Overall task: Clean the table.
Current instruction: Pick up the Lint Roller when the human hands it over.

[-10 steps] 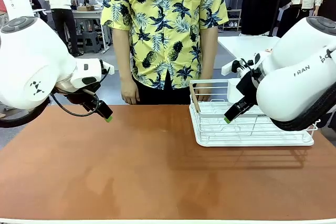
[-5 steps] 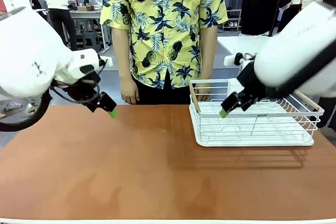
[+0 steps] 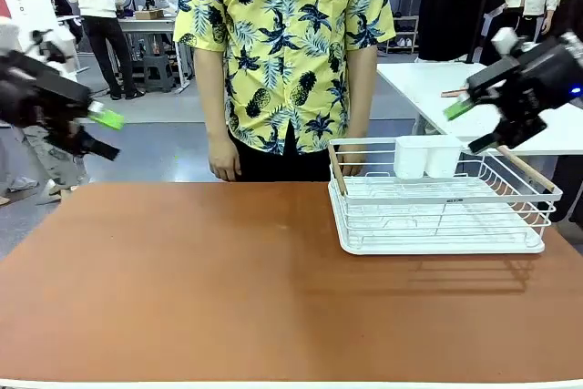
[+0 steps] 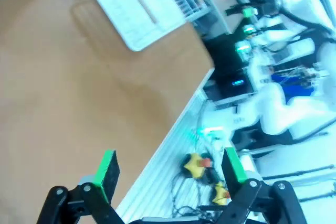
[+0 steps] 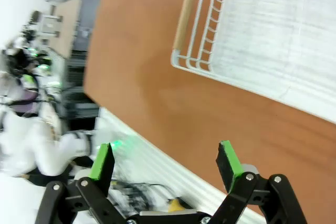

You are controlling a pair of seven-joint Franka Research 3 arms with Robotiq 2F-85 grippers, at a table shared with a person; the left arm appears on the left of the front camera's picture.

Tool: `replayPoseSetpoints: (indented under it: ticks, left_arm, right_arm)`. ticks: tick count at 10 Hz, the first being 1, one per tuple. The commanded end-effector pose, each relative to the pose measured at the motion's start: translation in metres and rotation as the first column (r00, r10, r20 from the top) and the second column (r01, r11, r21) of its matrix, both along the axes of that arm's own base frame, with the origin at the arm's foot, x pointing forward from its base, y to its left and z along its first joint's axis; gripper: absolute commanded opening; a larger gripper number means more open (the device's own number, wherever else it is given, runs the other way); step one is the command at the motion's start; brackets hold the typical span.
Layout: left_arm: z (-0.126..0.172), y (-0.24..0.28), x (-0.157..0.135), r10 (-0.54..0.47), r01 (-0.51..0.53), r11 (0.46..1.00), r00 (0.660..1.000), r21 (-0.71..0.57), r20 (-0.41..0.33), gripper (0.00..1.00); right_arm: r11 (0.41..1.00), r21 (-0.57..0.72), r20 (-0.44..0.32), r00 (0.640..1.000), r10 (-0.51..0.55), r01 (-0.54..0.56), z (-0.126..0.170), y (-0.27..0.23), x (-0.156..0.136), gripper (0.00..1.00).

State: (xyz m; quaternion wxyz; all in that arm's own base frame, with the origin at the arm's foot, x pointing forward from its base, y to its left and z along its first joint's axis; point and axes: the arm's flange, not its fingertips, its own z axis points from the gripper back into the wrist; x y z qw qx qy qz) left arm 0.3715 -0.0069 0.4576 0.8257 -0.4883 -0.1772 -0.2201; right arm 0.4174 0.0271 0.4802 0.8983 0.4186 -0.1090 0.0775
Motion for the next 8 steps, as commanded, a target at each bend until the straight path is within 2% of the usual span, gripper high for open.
replayPoseSetpoints:
  ticks: [1, 3, 5, 6, 8]
  left_arm:
    - [-0.017, 0.035, 0.004, -0.019, 0.003, 0.991, 0.993, -0.133, -0.119, 1.0]
    - [-0.014, 0.076, -0.021, 0.024, -0.073, 0.964, 0.981, -0.257, -0.191, 1.0]
    - [-0.006, 0.125, -0.05, 0.086, -0.179, 0.91, 0.964, -0.373, -0.252, 1.0]
    - [0.001, 0.144, -0.062, 0.12, -0.216, 0.893, 0.96, -0.394, -0.255, 1.0]
    - [0.006, 0.18, -0.077, 0.192, -0.271, 0.898, 0.95, -0.347, -0.244, 1.0]
  right_arm:
    - [0.973, 0.216, -0.086, 0.994, -0.064, 0.082, -0.004, -0.042, 0.004, 1.0]
    - [0.937, 0.323, -0.108, 0.989, -0.103, 0.133, -0.003, -0.09, -0.01, 1.0]
    - [0.911, 0.364, -0.121, 0.98, -0.161, 0.195, -0.006, -0.134, -0.023, 1.0]
    - [0.911, 0.356, -0.119, 0.977, -0.175, 0.207, -0.008, -0.149, -0.025, 1.0]
    - [0.887, 0.39, -0.132, 0.968, -0.213, 0.248, -0.012, -0.176, -0.03, 1.0]
